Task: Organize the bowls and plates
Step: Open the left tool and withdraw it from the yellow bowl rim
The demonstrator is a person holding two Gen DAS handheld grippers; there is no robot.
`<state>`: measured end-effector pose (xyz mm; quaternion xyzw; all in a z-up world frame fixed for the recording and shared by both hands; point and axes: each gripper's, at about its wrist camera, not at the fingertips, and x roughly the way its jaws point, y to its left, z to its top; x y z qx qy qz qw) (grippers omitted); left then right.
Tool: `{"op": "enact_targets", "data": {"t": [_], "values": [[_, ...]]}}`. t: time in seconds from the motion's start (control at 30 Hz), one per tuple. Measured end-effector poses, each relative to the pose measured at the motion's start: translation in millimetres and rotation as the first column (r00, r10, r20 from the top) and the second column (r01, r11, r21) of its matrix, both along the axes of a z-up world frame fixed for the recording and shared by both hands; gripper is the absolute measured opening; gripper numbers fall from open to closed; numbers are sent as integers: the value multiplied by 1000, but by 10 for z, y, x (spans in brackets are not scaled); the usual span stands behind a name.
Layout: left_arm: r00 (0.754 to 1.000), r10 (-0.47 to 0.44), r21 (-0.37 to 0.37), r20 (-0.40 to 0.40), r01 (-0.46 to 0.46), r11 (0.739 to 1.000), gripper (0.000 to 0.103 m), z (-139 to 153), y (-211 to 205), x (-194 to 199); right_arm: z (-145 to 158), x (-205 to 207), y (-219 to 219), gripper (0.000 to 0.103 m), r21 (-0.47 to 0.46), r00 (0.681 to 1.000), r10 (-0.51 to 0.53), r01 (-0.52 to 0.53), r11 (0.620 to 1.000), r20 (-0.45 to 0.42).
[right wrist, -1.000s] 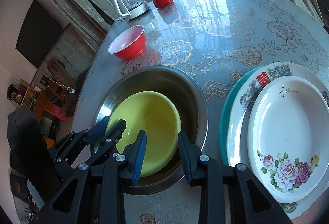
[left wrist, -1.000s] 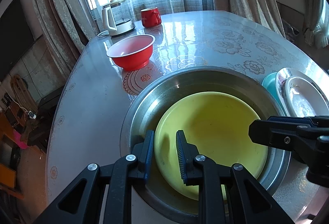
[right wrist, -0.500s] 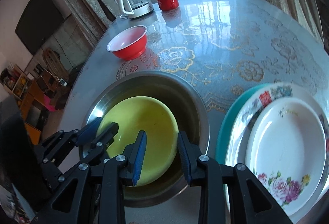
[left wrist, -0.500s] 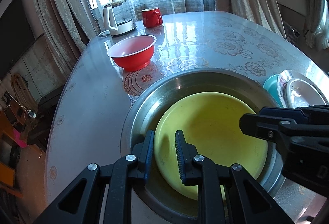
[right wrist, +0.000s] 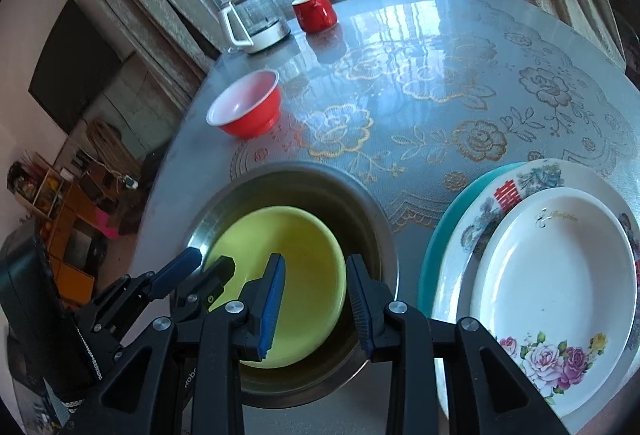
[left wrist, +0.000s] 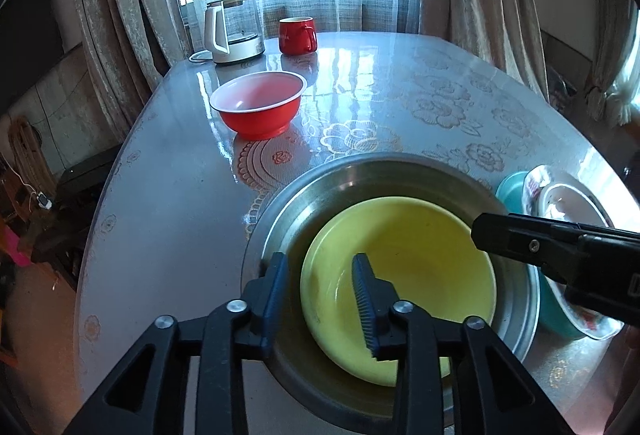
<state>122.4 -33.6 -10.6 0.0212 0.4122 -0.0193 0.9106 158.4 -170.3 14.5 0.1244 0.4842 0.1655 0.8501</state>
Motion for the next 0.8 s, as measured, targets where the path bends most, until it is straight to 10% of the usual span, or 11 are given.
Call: {"op": "enact_targets", "data": {"t": [0.8], "values": [[993,114,-148,-12,-115,982,72,196,501,197,46,342,83,35,8,1000,-18,18,1000,-18]]}}
